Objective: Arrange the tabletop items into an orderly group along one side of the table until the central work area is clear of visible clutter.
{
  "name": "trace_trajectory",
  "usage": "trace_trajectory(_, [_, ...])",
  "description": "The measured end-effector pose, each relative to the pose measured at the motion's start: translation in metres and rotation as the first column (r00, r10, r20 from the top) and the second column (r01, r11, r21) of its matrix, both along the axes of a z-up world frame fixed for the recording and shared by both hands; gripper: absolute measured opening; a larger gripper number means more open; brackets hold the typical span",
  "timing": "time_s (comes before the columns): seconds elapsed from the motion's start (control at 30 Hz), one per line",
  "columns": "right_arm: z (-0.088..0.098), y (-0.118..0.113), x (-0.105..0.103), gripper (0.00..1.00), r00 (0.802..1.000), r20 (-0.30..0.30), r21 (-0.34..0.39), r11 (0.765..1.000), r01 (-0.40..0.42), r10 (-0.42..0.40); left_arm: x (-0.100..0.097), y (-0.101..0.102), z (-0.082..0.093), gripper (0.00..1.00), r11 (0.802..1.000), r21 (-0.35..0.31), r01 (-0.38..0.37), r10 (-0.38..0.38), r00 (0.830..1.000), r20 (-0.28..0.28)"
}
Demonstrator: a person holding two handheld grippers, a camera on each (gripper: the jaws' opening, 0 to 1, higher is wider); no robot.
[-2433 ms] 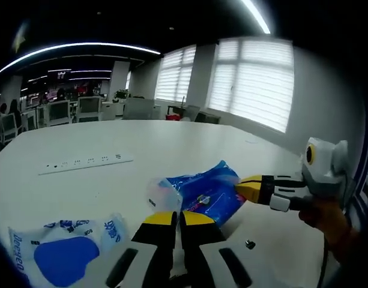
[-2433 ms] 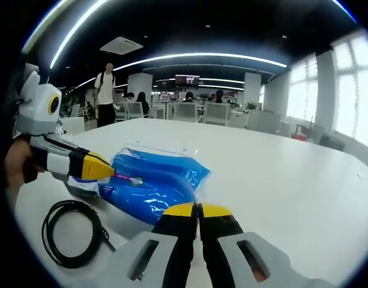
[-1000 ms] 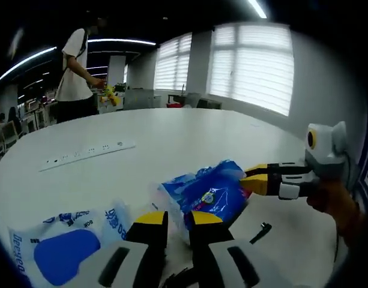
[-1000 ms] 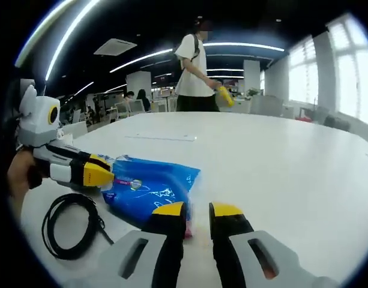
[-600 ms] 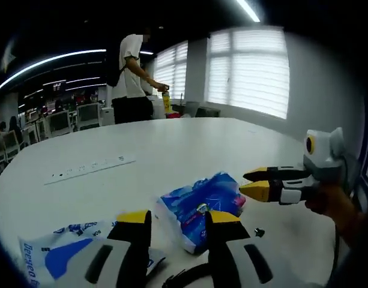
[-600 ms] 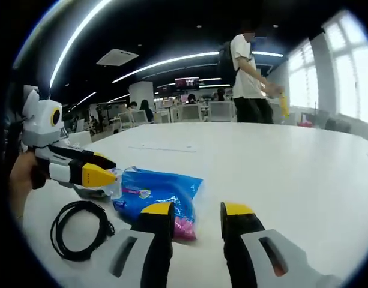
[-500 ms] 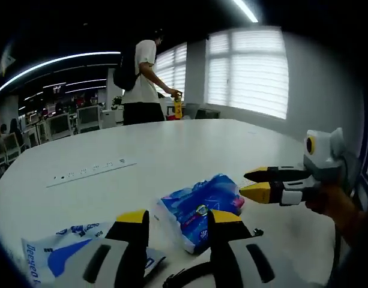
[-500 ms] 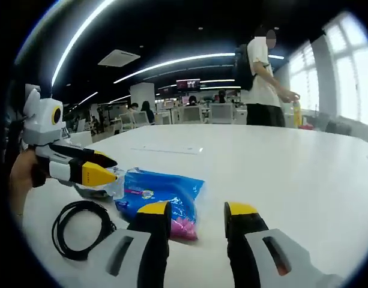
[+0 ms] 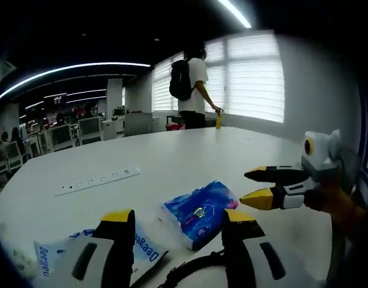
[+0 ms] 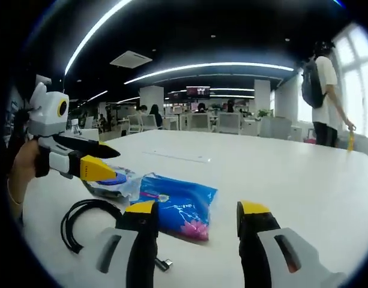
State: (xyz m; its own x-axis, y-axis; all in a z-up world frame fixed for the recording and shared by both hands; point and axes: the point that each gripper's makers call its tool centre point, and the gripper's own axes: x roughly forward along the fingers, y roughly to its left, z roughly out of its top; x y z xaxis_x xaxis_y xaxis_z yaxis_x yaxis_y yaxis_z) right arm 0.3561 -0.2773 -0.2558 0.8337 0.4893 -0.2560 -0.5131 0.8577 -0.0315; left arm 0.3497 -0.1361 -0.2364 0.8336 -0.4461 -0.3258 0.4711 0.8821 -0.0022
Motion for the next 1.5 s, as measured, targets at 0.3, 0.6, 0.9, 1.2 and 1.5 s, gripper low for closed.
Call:
trace_trajectory(0.3, [0.008, 0.008, -0.011, 0.64, 0.998, 0.033, -0.001, 0.999, -0.053, 0.053, -0.017, 0.017, 0.010, 0.73, 1.000, -0.003, 0.004, -0.004, 1.000, 0.021])
trace_trajectory(0.6, [0.008, 0.024, -0.032, 0.73, 0.991, 0.051, 0.002, 0.992, -0.124, 0.124, -0.032, 0.026, 0.010, 0.83, 1.000, -0.003, 0.005, -0.004, 0.999, 0.036])
trace_trajectory(0.9, [0.008, 0.037, -0.054, 0.80, 0.984, 0.052, -0.014, 0.985, -0.170, 0.170, -0.049, 0.037, 0.005, 0.89, 1.000, -0.012, 0.012, -0.012, 0.999, 0.035])
trace_trajectory(1.2, [0.009, 0.047, -0.065, 0.86, 0.982, 0.038, -0.018, 0.983, -0.182, 0.183, -0.059, 0.051, 0.002, 0.94, 1.000, 0.001, -0.007, 0.007, 0.999, 0.032])
trace_trajectory(1.5, [0.014, 0.051, -0.079, 0.89, 0.979, 0.037, -0.006, 0.980, -0.199, 0.199, -0.078, 0.076, -0.004, 0.96, 1.000, 0.017, -0.019, 0.018, 0.999, 0.037])
